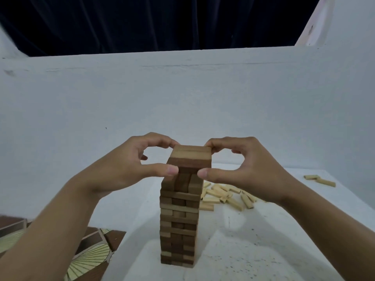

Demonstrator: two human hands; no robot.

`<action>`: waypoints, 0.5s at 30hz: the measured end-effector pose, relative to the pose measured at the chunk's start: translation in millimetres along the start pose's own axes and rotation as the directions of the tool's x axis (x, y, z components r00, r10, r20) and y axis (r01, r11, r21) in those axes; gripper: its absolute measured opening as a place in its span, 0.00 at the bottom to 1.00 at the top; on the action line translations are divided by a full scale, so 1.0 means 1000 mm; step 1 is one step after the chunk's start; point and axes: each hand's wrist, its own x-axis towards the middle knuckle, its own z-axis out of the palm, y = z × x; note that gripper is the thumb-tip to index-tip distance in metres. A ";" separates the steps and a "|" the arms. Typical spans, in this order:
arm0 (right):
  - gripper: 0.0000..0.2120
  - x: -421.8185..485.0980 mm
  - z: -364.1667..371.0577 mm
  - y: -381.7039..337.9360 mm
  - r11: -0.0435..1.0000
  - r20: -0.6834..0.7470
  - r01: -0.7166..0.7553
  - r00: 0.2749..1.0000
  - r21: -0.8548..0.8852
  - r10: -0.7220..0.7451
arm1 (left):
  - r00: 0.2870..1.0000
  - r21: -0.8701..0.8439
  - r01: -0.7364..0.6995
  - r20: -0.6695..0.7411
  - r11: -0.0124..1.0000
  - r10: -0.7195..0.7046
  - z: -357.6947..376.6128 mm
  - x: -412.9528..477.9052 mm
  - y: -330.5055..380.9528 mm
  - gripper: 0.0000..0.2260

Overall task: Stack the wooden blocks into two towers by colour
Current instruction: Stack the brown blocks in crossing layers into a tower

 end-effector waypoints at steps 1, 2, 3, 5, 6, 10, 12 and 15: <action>0.18 0.000 0.002 0.001 1.000 0.007 -0.015 1.000 -0.016 0.015 | 1.000 -0.003 -0.007 0.009 1.000 0.007 0.001 0.001 -0.006 0.27; 0.20 0.000 0.003 0.002 0.999 0.013 -0.029 0.999 -0.023 0.029 | 1.000 -0.004 -0.017 0.017 1.000 0.017 0.001 0.001 -0.009 0.27; 0.21 0.000 0.004 0.003 0.999 0.019 -0.041 0.999 -0.023 0.042 | 0.999 -0.005 -0.024 0.024 1.000 0.024 0.002 0.002 -0.012 0.26; 0.22 -0.001 0.005 0.002 0.998 0.029 -0.058 0.998 -0.025 0.059 | 0.999 -0.007 -0.030 0.039 1.000 0.030 0.002 0.003 -0.016 0.26; 0.22 -0.001 0.005 0.002 0.998 0.034 -0.064 0.997 -0.030 0.065 | 0.998 -0.010 -0.032 0.044 0.999 0.033 0.002 0.003 -0.018 0.27; 0.21 -0.003 0.006 -0.001 0.996 0.040 -0.075 0.996 -0.038 0.077 | 0.998 -0.029 -0.042 0.052 0.999 0.043 0.003 0.003 -0.022 0.26; 0.21 -0.003 0.008 -0.002 0.996 0.037 -0.079 0.996 -0.047 0.081 | 0.997 -0.033 -0.046 0.057 0.998 0.048 0.003 0.003 -0.024 0.26; 0.22 -0.004 0.009 -0.001 0.995 0.044 -0.084 0.995 -0.057 0.087 | 0.997 -0.028 -0.041 0.062 0.999 0.043 0.004 0.003 -0.027 0.26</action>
